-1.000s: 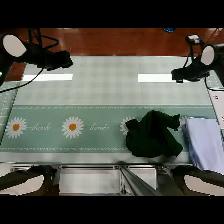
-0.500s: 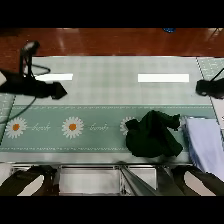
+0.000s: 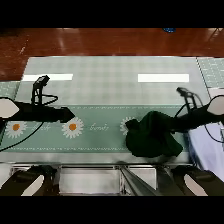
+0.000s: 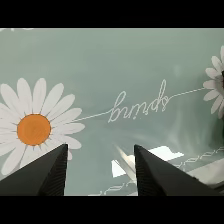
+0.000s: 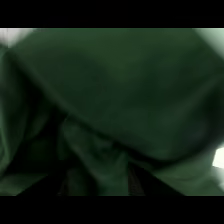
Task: Fold the shirts.
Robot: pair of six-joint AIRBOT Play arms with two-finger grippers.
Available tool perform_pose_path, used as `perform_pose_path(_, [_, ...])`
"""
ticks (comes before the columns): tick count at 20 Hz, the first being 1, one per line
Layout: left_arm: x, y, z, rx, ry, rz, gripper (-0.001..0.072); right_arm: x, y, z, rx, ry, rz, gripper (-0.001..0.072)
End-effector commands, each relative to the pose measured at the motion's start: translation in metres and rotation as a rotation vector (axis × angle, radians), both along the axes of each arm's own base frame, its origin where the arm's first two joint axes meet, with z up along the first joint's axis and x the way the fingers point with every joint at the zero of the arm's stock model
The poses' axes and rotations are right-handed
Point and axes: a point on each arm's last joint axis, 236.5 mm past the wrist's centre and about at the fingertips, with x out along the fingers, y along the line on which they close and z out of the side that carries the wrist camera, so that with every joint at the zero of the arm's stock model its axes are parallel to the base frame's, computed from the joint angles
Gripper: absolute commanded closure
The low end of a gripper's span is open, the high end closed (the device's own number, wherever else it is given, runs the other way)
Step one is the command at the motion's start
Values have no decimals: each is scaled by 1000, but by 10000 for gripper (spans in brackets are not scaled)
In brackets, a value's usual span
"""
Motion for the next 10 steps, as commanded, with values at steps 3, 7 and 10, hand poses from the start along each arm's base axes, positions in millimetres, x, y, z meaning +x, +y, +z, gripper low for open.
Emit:
perform_pose_path(3, [0,-1,-3,-11,-1,10,201,-30,34,-41,-1,35,37,304])
perform_pose_path(7, [8,-9,4,-61,-27,35,201,-8,54,-60,26,-4,6,304])
perform_pose_path(10, [11,-9,5,-63,-38,41,201,3,75,-75,61,-12,-9,370])
